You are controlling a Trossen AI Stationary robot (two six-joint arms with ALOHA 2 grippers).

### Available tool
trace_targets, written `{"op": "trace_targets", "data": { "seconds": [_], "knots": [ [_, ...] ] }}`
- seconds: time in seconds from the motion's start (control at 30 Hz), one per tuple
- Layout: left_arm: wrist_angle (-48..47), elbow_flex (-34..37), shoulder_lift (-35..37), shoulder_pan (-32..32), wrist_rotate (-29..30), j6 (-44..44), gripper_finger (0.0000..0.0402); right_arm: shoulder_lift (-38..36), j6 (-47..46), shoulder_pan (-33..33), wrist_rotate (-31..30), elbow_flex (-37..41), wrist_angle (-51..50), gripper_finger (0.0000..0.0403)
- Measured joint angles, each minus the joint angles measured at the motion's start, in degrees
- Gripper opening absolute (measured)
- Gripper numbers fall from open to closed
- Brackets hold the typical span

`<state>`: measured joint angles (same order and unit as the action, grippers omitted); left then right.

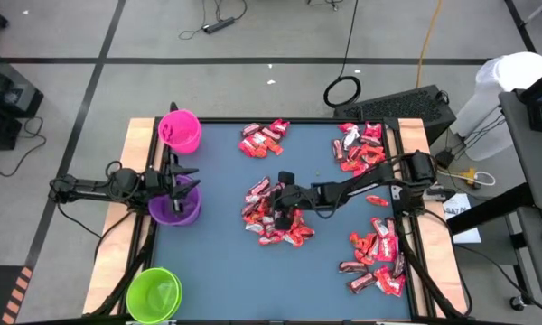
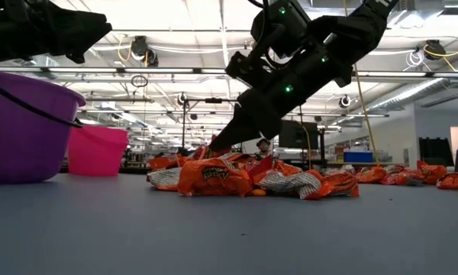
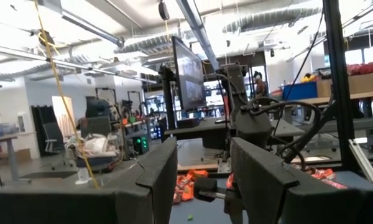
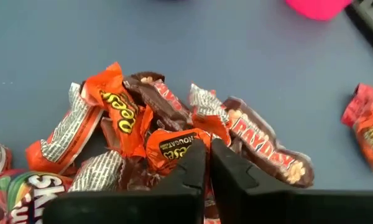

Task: Organize candy in baskets
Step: Put the orange chocolate into the pink bucket

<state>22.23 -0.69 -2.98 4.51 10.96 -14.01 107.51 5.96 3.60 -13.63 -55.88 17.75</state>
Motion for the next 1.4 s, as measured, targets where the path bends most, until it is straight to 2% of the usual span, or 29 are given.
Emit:
{"op": "trace_targets", "data": {
  "seconds": [0.17,0.33,0.67,0.87,0.97,1.07,1.2,1.4],
  "knots": [
    [-0.25,-1.04,-1.54,0.00,0.23,-0.32,0.0157,-5.82,4.22,0.00,-2.90,0.00,0.22,0.0003],
    [-0.11,-5.09,-8.67,0.00,3.23,-0.29,0.0157,-11.75,7.22,-0.44,-2.88,0.00,1.09,0.0002],
    [-0.52,-16.56,-33.75,0.00,5.74,7.53,0.0157,-13.25,14.92,-0.85,-2.77,-0.02,12.38,0.0001],
    [-0.69,-24.13,-49.20,0.00,5.75,7.75,0.0157,-13.09,17.67,-0.96,-2.75,-0.02,15.16,0.0001],
    [-0.38,-26.88,-54.80,0.00,4.87,7.73,0.0157,-13.12,17.45,-0.82,-2.75,-0.02,12.08,0.0000],
    [-0.03,-28.81,-58.22,0.00,2.78,7.77,0.0157,-13.12,17.41,-0.51,-2.77,0.02,10.17,0.0000],
    [0.10,-29.54,-61.85,0.00,2.62,9.04,0.0157,-13.11,17.47,0.26,-2.81,0.02,13.22,0.0000],
    [2.44,-29.55,-63.43,0.00,0.04,12.23,0.0157,-13.12,17.63,0.39,-2.51,0.02,14.04,0.0000]
  ]
}}
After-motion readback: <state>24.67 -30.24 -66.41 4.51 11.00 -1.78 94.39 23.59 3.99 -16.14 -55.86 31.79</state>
